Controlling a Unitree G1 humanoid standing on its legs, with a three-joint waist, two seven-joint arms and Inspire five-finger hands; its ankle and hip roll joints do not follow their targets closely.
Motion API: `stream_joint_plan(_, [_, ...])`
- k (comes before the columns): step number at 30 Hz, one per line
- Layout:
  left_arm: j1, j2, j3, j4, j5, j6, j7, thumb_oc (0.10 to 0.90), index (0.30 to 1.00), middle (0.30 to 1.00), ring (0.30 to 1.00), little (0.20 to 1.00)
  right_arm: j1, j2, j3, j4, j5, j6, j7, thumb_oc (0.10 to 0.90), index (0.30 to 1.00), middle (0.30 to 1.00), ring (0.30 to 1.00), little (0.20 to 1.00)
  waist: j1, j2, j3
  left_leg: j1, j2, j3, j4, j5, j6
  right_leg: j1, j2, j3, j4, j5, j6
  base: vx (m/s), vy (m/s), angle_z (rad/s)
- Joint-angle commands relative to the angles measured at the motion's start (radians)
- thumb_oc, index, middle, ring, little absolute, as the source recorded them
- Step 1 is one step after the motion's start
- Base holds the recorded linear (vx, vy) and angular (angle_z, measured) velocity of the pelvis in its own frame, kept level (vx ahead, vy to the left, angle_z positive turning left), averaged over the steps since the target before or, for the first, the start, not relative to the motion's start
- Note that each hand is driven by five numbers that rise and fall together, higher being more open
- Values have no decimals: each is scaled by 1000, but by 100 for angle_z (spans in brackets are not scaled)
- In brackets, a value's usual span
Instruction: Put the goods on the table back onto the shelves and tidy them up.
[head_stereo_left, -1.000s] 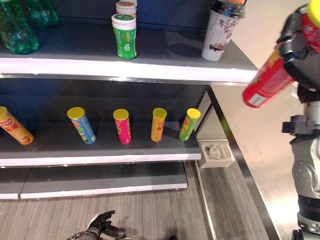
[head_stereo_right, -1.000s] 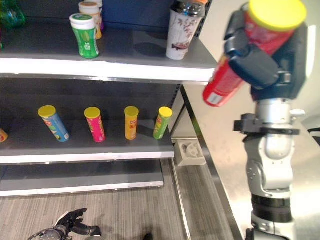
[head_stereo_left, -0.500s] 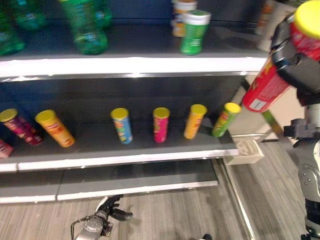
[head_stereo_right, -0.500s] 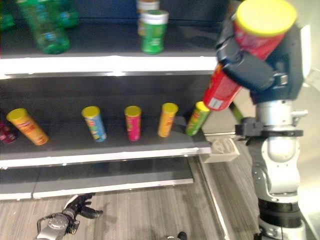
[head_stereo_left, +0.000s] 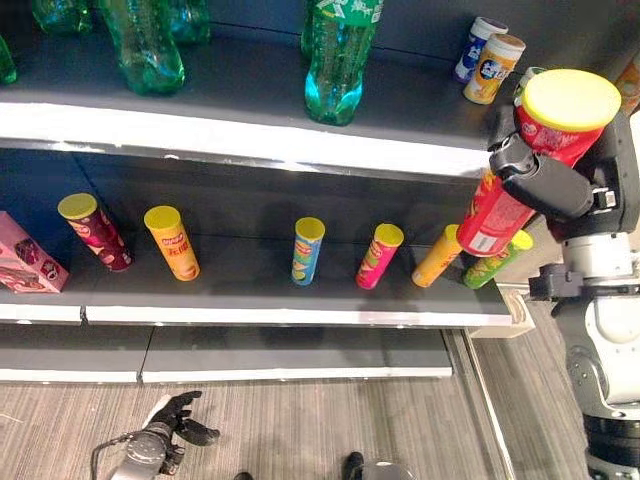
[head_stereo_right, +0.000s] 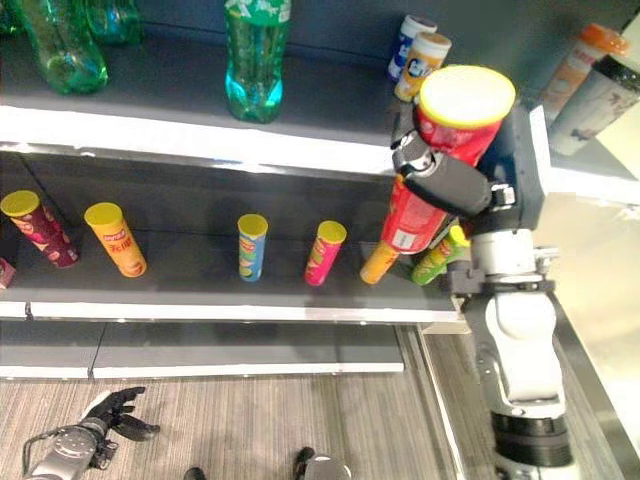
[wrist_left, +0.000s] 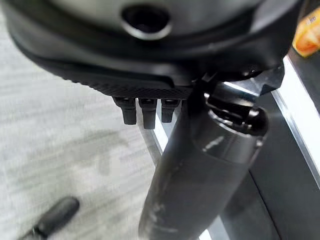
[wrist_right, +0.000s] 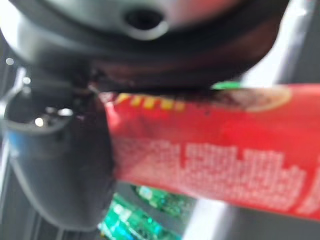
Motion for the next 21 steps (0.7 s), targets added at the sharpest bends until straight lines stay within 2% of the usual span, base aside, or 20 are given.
stream_joint_plan(1, [0, 9, 9, -33, -32, -34, 1, 800, 900, 900, 900, 900, -178, -63, -108, -18, 73, -134, -45, 400, 300, 300, 300, 300, 36, -28, -63, 23, -63, -46, -81, -42, -23, 138, 34, 27, -184, -89, 67, 74, -11, -11])
stream_joint_plan(4, [12, -11, 7, -25, -22, -34, -10, 800, 900, 900, 900, 900, -162, -63, -125, -15, 65, -128, -45, 400, 300, 300, 300, 300, 33, -24, -66, 31, -62, -31, -71, -48, -28, 163, 47, 30, -223, -83, 64, 73, 15, -21])
stream_joint_plan(7, [1, -21, -3, -32, -17, -34, -13, 800, 900, 900, 900, 900, -157, -73, -140, -37, 69, -135, -44, 400, 300, 300, 300, 300, 26, -24, -40, -35, -68, -28, 74, -89, -38, 179, 32, 23, -232, -93, 48, -40, 33, 11])
stream_joint_plan(8, [-8, -25, -8, -37, -21, -34, -11, 800, 900, 900, 900, 900, -154, -77, -147, -48, 66, -136, -46, 400, 300, 300, 300, 300, 18, -20, -28, -67, -57, -24, 131, -105, -46, 179, 25, 13, -231, -95, 44, -1, 136, 24])
stream_joint_plan(9, [-7, -27, -11, -44, -22, -33, -15, 800, 900, 900, 900, 900, -156, -77, -151, -56, 60, -130, -45, 400, 300, 300, 300, 300, 6, -10, -29, -74, -21, -21, 162, -130, -61, 195, 18, 20, -239, -105, 52, 19, 121, 42])
stream_joint_plan(10, [-6, -28, -11, -45, -22, -32, -15, 800, 900, 900, 900, 900, -157, -78, -150, -56, 60, -129, -45, 400, 300, 300, 300, 300, 6, -8, -29, -76, -18, -21, 168, -134, -62, 196, 20, 20, -240, -104, 52, 66, 142, 48])
stream_joint_plan(11, [-1, -25, -10, -51, -20, -31, -19, 800, 900, 900, 900, 900, -163, -85, -149, -56, 58, -125, -45, 400, 300, 300, 300, 300, 4, -8, -30, -76, 5, -18, 172, -130, -69, 198, 10, 23, -239, -98, 56, 2, 135, 42])
stream_joint_plan(13, [-3, -17, -7, -48, -18, -31, -16, 800, 900, 900, 900, 900, -170, -92, -139, -63, 56, -122, -39, 400, 300, 300, 300, 300, 0, -18, -24, -76, 61, -18, 180, -104, -76, 172, -37, 15, -218, -79, 61, -64, 344, 1])
stream_joint_plan(14, [-17, -12, -11, -49, -15, -37, -9, 800, 900, 900, 900, 900, -169, -107, -136, -71, 55, -122, -34, 400, 300, 300, 300, 300, -24, -8, -34, -41, 157, -45, 162, -84, -92, 124, -97, 32, -170, -103, 86, -36, 728, -23])
stream_joint_plan(15, [-26, -6, -13, -53, -13, -41, -2, 800, 900, 900, 900, 900, -152, -121, -140, -74, 56, -121, -29, 400, 300, 300, 300, 300, -49, 10, -46, -8, 232, -51, 153, 24, -106, 91, -146, 42, -140, -95, 105, -6, 603, -22])
stream_joint_plan(16, [-25, -10, -15, -53, -13, -41, 0, 800, 900, 900, 900, 900, -149, -124, -140, -75, 57, -121, -28, 400, 300, 300, 300, 300, -48, 13, -48, -9, 236, -42, 133, 55, -108, 73, -145, 32, -120, -94, 96, -41, 307, -10])
stream_joint_plan(17, [-25, -10, -15, -53, -13, -41, 0, 800, 900, 900, 900, 900, -149, -124, -140, -75, 57, -121, -28, 400, 300, 300, 300, 300, -48, 13, -48, -9, 236, -41, 132, 56, -108, 72, -145, 33, -120, -94, 96, -4, 352, 1])
stream_joint_plan(18, [-39, -7, -24, -63, -23, -49, 3, 800, 900, 900, 900, 900, -130, -135, -150, -75, 47, -116, -27, 400, 300, 300, 300, 300, -67, 38, -54, 10, 285, -69, 123, 129, -136, 56, -195, 49, -99, -84, 124, 90, 664, 2])
stream_joint_plan(19, [-50, -3, -38, -72, -27, -58, 5, 800, 900, 900, 900, 900, -121, -135, -152, -68, 47, -117, -26, 400, 300, 300, 300, 300, -70, 50, -55, 25, 290, -104, 120, 122, -156, 45, -231, 66, -95, -68, 146, 120, 828, 7])
stream_joint_plan(20, [-58, 1, -45, -85, -34, -58, 4, 800, 900, 900, 900, 900, -117, -138, -152, -72, 43, -109, -23, 400, 300, 300, 300, 300, -70, 53, -56, 11, 274, -142, 128, 93, -157, 48, -247, 81, -104, -48, 154, 149, 602, -7])
stream_joint_plan(21, [-66, 4, -56, -92, -36, -60, 2, 800, 900, 900, 900, 900, -120, -137, -157, -74, 28, -98, -26, 400, 300, 300, 300, 300, -74, 61, -61, 11, 250, -163, 127, 29, -159, 59, -267, 96, -119, -23, 171, 181, 507, -3])
